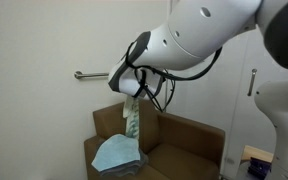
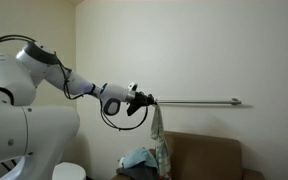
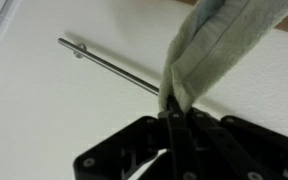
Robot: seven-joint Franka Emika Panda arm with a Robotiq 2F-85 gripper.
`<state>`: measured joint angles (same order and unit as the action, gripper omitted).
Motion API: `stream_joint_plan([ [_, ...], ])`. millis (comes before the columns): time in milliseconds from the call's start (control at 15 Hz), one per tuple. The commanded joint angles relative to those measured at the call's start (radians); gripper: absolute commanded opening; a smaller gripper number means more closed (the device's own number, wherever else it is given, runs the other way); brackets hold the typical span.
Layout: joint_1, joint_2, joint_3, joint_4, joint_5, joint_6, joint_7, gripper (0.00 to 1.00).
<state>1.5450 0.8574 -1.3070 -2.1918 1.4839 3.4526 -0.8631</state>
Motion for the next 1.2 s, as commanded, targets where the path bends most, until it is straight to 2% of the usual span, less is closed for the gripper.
stream_joint_plan([
  [0, 0.180, 0.154, -0.111, -0.127, 0.284, 0.001, -0.133, 0.05],
  [200, 0.245, 0.191, -0.149, -0.179, 0.523, 0.002, -0.326, 0.04],
  [333, 0.233, 0.156, -0.128, -0.172, 0.593, 0.002, -0.456, 0.05],
  [400, 0.217, 0.118, -0.086, -0.153, 0.591, 0.001, -0.494, 0.04],
  [467, 0.227, 0.171, -0.105, -0.166, 0.554, -0.003, -0.380, 0.04],
  [733, 0.221, 0.155, -0.074, -0.163, 0.560, -0.004, -0.410, 0.04],
  [867, 0.248, 0.157, -0.073, -0.157, 0.550, -0.113, -0.399, 0.03],
  [1067, 0.301, 0.224, -0.184, -0.125, 0.610, -0.309, -0.365, 0.05],
  [1133, 0.321, 0.236, -0.242, -0.120, 0.633, -0.350, -0.370, 0.04],
])
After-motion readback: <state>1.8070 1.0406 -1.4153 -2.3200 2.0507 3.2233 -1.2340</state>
